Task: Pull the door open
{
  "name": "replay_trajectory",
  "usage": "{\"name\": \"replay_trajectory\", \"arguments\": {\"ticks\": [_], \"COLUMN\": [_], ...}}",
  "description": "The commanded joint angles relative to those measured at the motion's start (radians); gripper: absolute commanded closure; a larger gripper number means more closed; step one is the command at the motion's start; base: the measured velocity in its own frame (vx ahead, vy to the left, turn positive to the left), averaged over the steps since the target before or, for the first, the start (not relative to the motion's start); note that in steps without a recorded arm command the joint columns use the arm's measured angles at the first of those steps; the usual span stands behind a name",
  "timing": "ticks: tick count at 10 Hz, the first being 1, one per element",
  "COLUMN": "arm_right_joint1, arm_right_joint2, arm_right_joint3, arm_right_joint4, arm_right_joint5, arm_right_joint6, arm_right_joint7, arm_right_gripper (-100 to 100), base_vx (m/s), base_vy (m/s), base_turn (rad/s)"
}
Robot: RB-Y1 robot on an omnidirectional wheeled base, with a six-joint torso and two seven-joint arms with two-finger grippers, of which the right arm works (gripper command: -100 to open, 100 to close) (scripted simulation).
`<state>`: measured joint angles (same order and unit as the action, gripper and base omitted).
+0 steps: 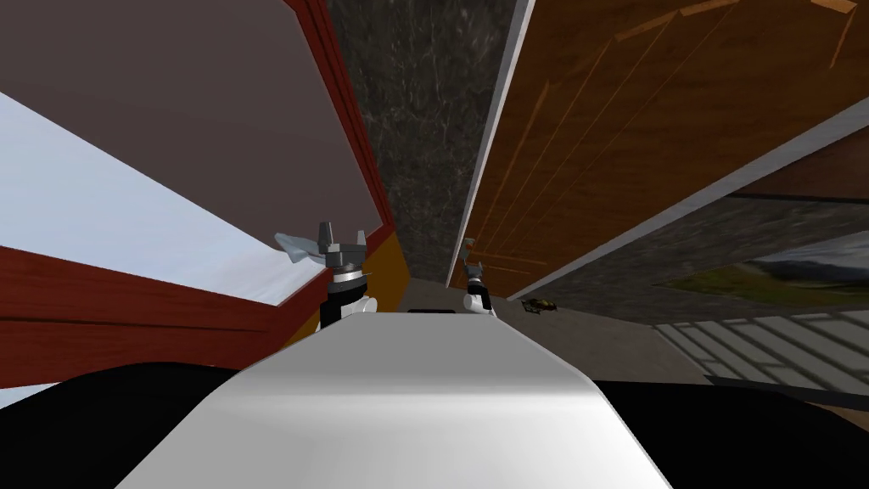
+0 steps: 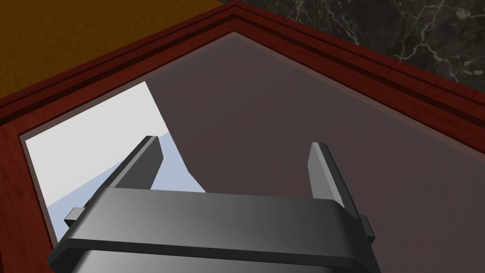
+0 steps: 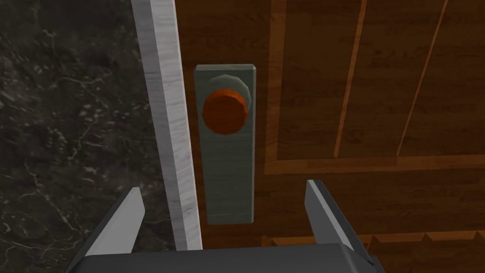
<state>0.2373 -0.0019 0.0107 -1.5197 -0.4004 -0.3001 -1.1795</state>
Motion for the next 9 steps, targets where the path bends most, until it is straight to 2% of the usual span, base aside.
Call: {"name": "replay_trajectory", "arguments": {"ticks": [1,2,4,9], "arm_right_joint1": [0.0,-0.012,-0.029,-0.044], "arm_right_joint2": [0.0,-0.031,-0.048,-0.039], "arm_right_joint3": [0.0,-0.012,-0.03,-0.046], "arm_right_joint4": [0.0,0.011,0.026,0.039], "arm_right_joint5": [0.0,-0.007,-0.017,-0.026], "arm_right_joint6": [0.0,0.004,0.01,0.016], "arm_right_joint7": [0.0,-0.007,-0.011,-0.016], "arm_right_gripper": [-100,-100,-100,-100], "base_vx": [0.063,0.054,0.116,0.177], "base_vy": [-0.01,-0.004,0.016,-0.02], "base_turn": [0.007,-0.169,-0.078,0.078]}}
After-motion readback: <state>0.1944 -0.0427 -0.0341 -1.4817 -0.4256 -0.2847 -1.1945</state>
